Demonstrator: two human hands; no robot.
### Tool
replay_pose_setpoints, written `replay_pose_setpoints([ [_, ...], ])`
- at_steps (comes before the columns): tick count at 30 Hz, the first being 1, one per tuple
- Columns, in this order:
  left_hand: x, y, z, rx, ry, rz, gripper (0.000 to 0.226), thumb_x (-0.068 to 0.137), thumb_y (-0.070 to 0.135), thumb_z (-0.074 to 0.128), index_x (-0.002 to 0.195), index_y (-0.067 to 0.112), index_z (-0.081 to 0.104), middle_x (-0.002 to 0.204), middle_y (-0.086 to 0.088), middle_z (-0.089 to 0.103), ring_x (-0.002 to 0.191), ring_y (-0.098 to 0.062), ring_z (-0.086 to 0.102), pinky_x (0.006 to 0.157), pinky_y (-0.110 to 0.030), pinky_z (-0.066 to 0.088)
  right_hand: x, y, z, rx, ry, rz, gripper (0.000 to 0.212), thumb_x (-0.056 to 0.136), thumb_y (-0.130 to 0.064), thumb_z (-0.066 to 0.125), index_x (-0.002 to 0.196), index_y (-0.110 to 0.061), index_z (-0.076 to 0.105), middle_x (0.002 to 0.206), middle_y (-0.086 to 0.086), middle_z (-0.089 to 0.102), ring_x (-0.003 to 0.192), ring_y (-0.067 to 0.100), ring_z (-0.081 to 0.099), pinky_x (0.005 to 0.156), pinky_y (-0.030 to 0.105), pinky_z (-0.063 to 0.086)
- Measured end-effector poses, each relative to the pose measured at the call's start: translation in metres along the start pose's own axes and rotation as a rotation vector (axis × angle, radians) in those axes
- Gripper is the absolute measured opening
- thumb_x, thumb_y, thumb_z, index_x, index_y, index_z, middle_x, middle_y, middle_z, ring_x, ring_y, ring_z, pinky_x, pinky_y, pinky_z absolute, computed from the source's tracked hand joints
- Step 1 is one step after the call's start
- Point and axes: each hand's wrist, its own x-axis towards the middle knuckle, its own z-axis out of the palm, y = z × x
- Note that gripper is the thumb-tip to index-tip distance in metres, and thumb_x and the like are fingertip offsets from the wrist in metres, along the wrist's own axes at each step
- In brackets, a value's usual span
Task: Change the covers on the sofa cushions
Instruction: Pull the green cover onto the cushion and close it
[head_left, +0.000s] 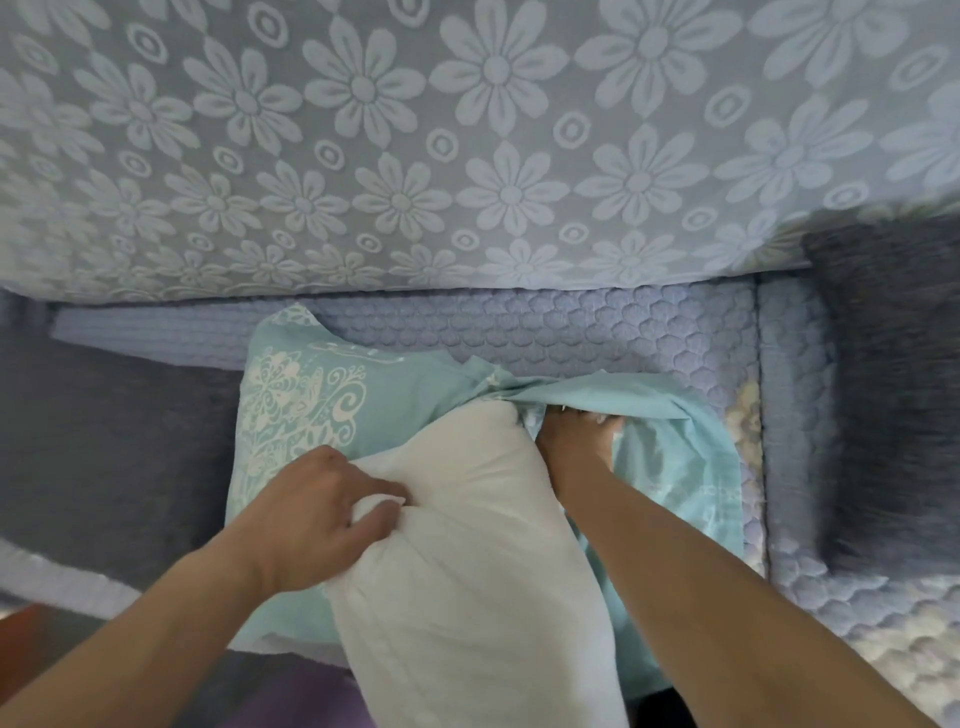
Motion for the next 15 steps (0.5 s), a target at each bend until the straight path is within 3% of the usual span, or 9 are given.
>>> replay_pose_setpoints([
  [3,-0.002,0.0,0.0,-0.01,-0.006,0.02,0.041,0.093,0.056,0.04,0.107,0.043,0.076,0.075,0.017,0.071,0.069,-0.009,0.054,0.078,-0.031,0.045,0.005,-0.014,0.004,0.011,0.015,0.039,0.092,0.097,-0.046,0.053,0.158,-0.006,-0.003,0.164,0.018,0.009,0.15,0.044,0.006,0.108,0.078,0.012],
  [6,-0.003,0.0,0.0,0.003,-0.002,0.029,0.044,0.093,0.057,0.038,0.108,0.042,0.076,0.073,0.015,0.071,0.069,-0.011,0.054,0.078,-0.029,0.041,0.009,-0.02,0.005,0.034,0.03,0.022,0.089,0.096,-0.034,0.06,0.158,-0.008,0.002,0.164,0.021,0.01,0.15,0.046,0.005,0.109,0.078,0.014],
  [10,-0.016,0.002,-0.003,0.015,-0.012,0.028,0.044,0.095,0.058,0.036,0.112,0.044,0.074,0.073,0.016,0.069,0.068,-0.009,0.053,0.082,-0.033,0.044,-0.001,0.005,-0.002,0.098,0.166,0.0,0.074,0.092,-0.031,0.065,0.155,-0.015,0.029,0.156,0.016,0.035,0.145,0.038,0.031,0.115,0.055,0.034],
  [13,-0.027,0.011,-0.008,0.009,0.013,0.003,0.044,0.092,0.06,0.035,0.111,0.047,0.074,0.073,0.016,0.069,0.071,-0.008,0.051,0.079,-0.036,0.047,-0.04,0.041,-0.019,0.418,0.197,0.109,0.041,0.093,-0.01,0.053,0.134,-0.008,0.054,0.134,0.016,0.058,0.121,0.034,0.058,0.098,0.04,0.049],
  [15,-0.045,0.029,-0.021,-0.06,0.088,0.016,0.042,0.09,0.059,0.039,0.105,0.045,0.076,0.072,0.015,0.069,0.073,-0.007,0.052,0.078,-0.035,0.047,-0.096,0.063,-0.039,0.606,0.35,0.211,0.037,0.089,-0.003,0.048,0.124,-0.009,0.057,0.125,0.014,0.06,0.108,0.036,0.061,0.088,0.04,0.049],
])
